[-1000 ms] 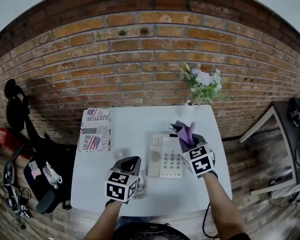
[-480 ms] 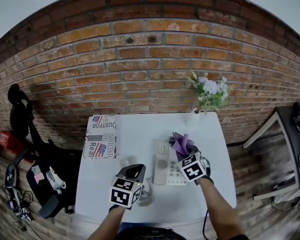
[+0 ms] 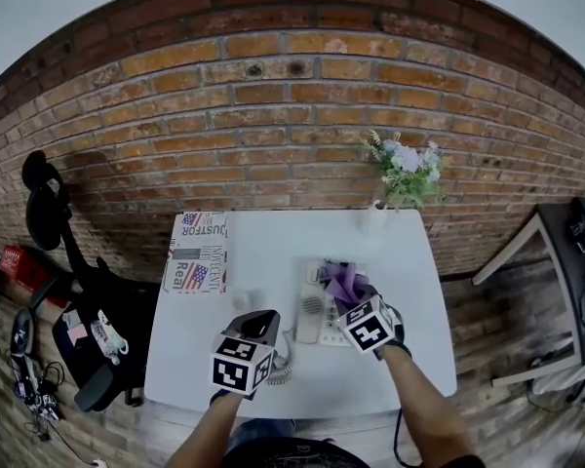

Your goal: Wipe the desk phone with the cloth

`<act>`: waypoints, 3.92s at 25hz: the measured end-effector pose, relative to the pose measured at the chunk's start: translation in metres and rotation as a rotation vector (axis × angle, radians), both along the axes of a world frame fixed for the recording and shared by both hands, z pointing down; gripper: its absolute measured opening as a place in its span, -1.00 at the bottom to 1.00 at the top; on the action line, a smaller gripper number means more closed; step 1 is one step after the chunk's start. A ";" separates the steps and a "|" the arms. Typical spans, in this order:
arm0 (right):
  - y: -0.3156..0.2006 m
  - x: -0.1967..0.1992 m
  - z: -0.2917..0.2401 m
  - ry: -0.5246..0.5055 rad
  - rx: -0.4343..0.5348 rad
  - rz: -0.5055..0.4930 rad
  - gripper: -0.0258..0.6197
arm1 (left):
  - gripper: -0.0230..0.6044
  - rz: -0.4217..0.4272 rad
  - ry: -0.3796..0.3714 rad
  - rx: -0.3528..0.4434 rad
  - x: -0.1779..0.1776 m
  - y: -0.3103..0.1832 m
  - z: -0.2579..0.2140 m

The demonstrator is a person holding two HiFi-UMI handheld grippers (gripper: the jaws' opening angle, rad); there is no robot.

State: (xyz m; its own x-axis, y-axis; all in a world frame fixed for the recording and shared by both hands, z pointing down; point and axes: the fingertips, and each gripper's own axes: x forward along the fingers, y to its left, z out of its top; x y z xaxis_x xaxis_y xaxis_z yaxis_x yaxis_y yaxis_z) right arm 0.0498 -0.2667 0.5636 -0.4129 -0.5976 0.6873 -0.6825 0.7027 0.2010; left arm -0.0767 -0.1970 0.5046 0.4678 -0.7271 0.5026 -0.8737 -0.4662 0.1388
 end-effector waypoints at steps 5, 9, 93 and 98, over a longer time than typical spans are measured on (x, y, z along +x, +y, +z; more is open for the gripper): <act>0.022 -0.003 0.005 -0.007 -0.029 -0.019 -0.77 | -0.91 -0.020 0.017 0.001 0.003 0.014 -0.003; 0.043 -0.002 0.009 -0.007 -0.045 -0.037 -0.77 | -0.91 -0.028 0.017 0.006 0.006 0.027 -0.006; 0.028 -0.057 0.009 0.082 -0.121 -0.280 -0.77 | -0.91 -0.064 0.012 -0.041 -0.019 0.001 0.018; 0.048 -0.056 0.015 0.091 -0.135 -0.302 -0.77 | -0.91 -0.079 0.013 -0.034 -0.021 0.015 0.015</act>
State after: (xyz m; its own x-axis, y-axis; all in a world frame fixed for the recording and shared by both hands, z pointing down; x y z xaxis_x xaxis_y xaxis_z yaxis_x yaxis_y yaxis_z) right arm -0.0066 -0.2187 0.5791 -0.4903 -0.3590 0.7942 -0.4231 0.8947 0.1432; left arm -0.0973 -0.1816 0.5199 0.4167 -0.7444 0.5218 -0.9054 -0.3910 0.1653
